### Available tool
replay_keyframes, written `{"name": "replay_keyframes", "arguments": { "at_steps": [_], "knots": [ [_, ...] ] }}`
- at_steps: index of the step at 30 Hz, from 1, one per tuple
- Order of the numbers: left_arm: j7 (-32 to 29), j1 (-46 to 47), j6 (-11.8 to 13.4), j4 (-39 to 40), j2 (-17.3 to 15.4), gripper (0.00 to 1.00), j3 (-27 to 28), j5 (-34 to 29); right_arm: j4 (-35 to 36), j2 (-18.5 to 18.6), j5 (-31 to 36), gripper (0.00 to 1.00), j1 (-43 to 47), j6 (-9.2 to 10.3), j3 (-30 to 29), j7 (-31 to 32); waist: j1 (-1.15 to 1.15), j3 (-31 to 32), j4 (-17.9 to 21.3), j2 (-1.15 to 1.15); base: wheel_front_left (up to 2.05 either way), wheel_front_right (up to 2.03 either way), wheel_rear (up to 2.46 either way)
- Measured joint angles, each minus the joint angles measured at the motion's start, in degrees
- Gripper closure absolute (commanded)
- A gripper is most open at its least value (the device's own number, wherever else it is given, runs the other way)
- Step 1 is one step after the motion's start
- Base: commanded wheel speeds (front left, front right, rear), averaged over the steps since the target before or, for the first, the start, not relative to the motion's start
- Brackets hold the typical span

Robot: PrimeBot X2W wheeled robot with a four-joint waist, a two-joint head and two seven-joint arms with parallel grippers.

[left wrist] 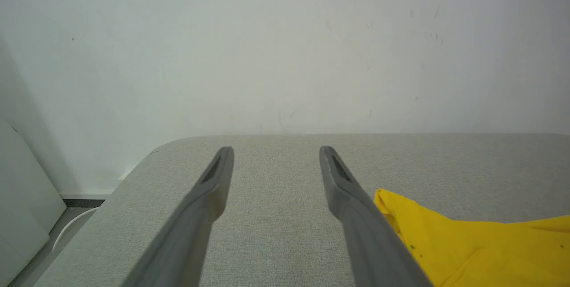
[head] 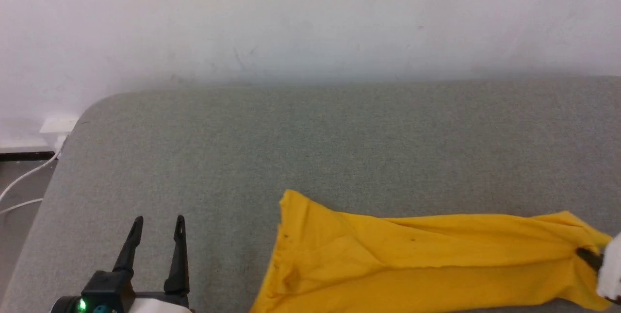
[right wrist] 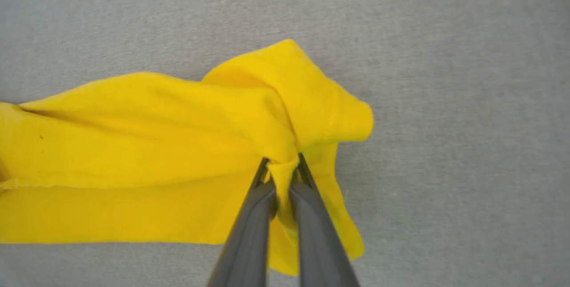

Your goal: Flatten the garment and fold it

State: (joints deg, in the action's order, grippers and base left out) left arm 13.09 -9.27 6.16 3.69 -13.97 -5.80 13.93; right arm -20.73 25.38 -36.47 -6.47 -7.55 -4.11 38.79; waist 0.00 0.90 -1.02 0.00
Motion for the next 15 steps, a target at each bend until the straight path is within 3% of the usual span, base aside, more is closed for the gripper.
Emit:
{"name": "replay_keyframes", "arguments": {
  "at_steps": [4, 8, 11, 15],
  "knots": [
    [-0.6, -0.1, 0.2, 0.4, 0.2, 0.0, -0.4, -0.1, 0.4, 1.7, 2.6, 1.0, 3.1, 0.0, -7.7, 0.1, 0.0, 0.4, 0.8, 0.0, 0.0, 0.0, 0.0],
    [-0.9, -0.1, 0.6, 0.9, 0.3, 0.0, -0.4, -0.1, 3.2, 0.2, 3.2, 1.0, 4.0, 0.01, -12.3, 1.6, 0.0, 0.2, 1.4, 0.0, 0.0, 0.0, 0.0],
    [-1.0, -0.1, 1.0, 1.1, 0.3, 0.0, -0.5, -0.1, 6.0, -4.3, 0.3, 1.0, 4.0, 0.02, -12.2, 5.6, 0.0, 0.1, 1.8, 0.0, 0.0, 0.0, 0.0],
    [-1.0, -0.2, 1.0, 1.5, 0.5, 0.0, -0.4, 0.2, 10.9, -13.5, -8.9, 1.0, 3.7, 0.02, -8.2, 11.6, 0.0, -0.1, 2.3, 0.0, 0.0, 0.0, 0.0]
  ]
}}
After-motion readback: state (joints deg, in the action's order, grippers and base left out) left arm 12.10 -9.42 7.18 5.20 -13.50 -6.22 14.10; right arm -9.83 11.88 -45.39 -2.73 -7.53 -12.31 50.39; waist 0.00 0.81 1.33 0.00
